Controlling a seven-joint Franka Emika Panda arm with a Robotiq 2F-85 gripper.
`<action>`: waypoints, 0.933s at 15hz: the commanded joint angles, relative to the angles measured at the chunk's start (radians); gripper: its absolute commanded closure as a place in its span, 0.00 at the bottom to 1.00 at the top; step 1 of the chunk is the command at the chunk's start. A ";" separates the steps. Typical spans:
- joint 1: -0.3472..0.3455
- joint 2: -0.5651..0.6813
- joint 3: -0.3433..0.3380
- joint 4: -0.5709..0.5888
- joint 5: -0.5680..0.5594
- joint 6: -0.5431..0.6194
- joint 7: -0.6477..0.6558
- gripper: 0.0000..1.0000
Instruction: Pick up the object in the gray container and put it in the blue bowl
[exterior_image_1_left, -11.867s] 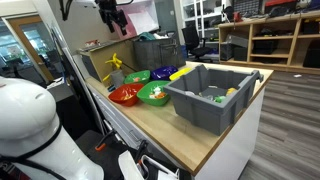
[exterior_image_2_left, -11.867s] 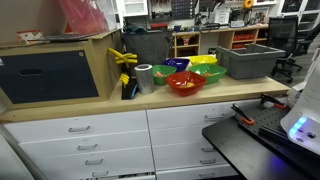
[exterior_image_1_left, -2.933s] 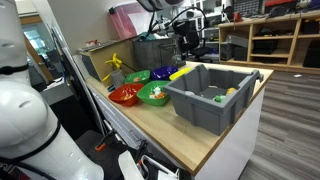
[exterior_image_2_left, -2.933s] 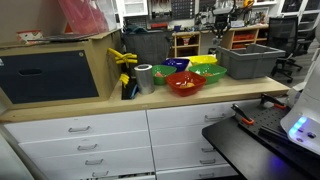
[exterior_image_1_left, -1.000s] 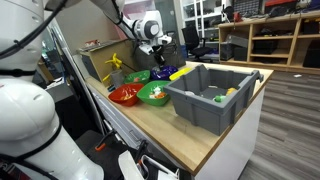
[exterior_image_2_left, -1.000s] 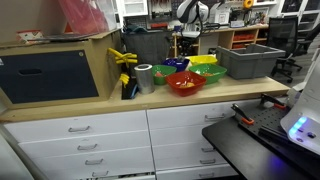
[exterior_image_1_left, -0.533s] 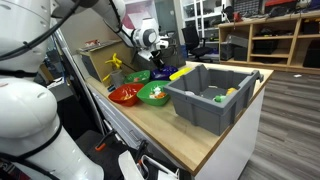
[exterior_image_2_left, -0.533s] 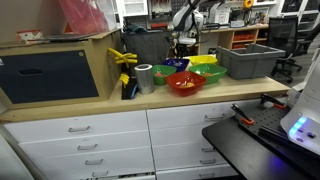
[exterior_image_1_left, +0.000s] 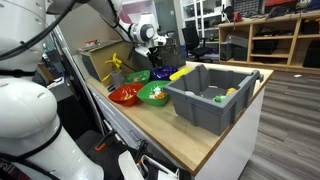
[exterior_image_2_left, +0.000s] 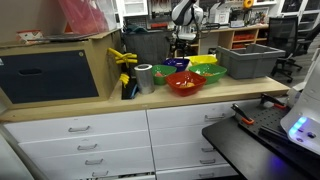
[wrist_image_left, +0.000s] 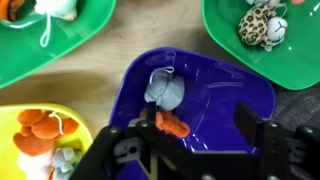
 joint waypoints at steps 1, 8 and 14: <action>-0.018 -0.094 0.003 -0.030 0.022 -0.200 -0.020 0.00; -0.035 -0.218 -0.019 -0.024 -0.024 -0.537 -0.047 0.00; -0.048 -0.297 -0.015 -0.007 -0.097 -0.792 -0.206 0.00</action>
